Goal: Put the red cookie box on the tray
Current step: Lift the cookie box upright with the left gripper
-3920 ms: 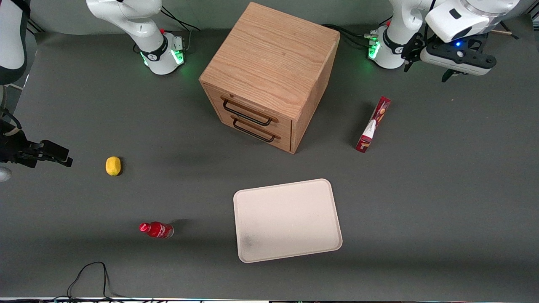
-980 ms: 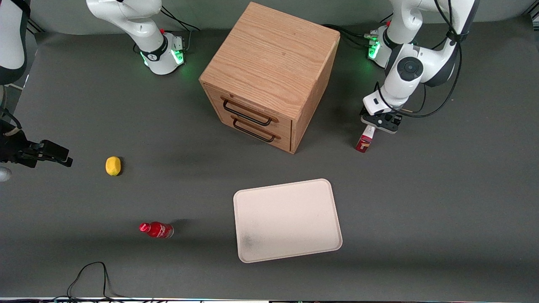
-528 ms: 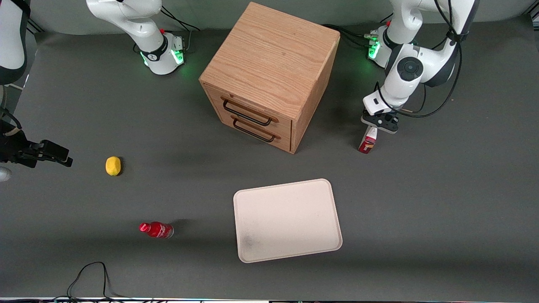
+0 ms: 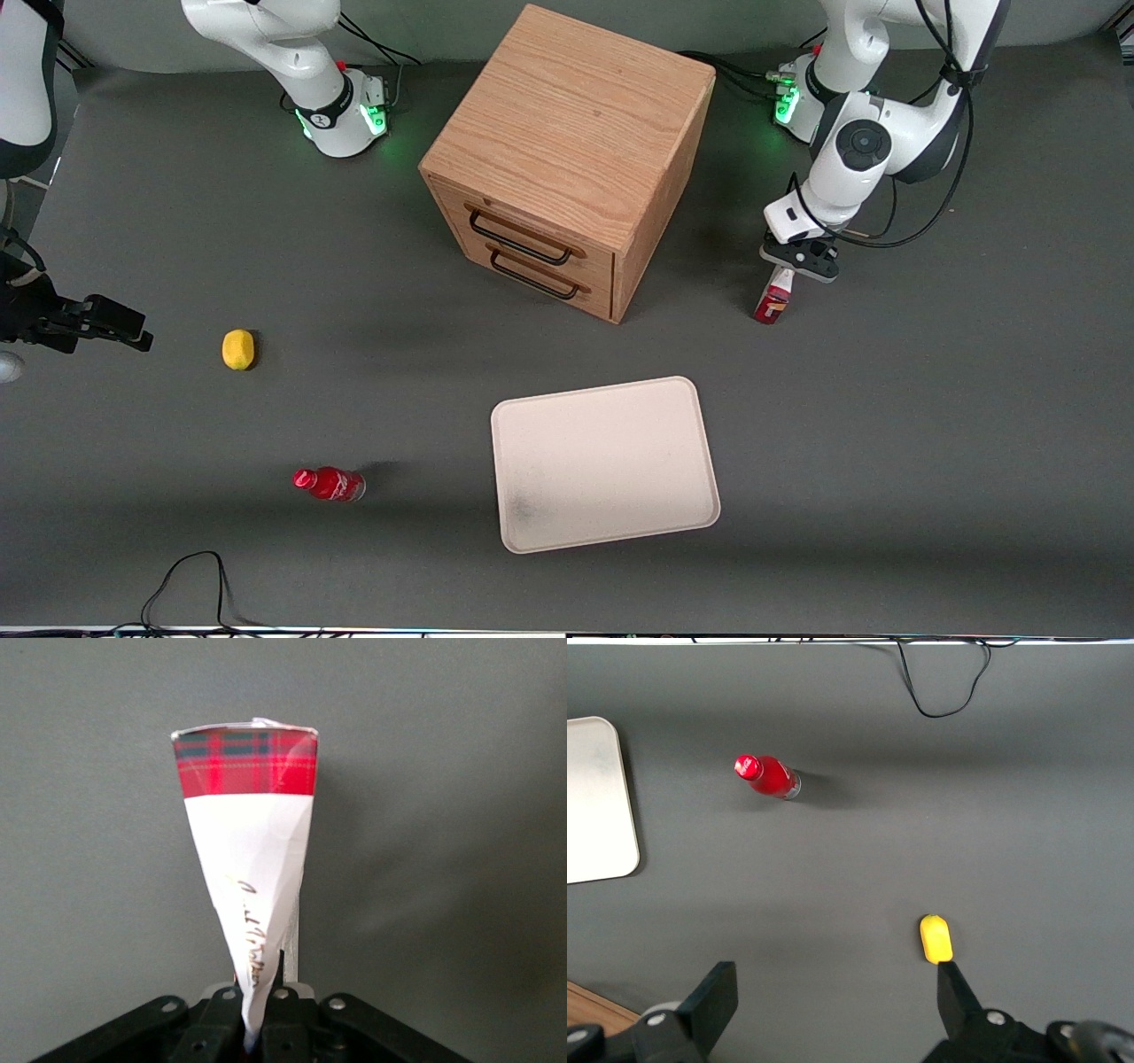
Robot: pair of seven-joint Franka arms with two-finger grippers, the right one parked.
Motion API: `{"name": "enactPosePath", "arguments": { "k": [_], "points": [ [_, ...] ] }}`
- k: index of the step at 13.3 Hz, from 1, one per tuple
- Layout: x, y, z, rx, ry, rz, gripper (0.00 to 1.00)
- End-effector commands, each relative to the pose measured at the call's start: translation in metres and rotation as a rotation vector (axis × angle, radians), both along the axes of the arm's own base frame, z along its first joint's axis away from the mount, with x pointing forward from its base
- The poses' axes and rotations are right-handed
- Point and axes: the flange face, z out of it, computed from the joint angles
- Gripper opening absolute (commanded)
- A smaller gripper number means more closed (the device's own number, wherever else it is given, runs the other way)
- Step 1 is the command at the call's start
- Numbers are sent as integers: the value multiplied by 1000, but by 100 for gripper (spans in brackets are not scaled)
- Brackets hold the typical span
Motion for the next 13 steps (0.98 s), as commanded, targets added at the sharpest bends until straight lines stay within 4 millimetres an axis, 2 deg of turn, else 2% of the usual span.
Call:
{"name": "enactPosePath", "arguments": {
  "k": [1,5,7,9,11,13],
  "points": [
    [17,-10,52,18,6,25,0],
    [53,-16,135,59,90,60,0],
    [72,-15,184,68,110,87,0],
    [87,-14,242,68,108,103,0],
    [94,-11,289,64,100,111,0],
    [96,-10,326,61,93,113,0]
  ]
}}
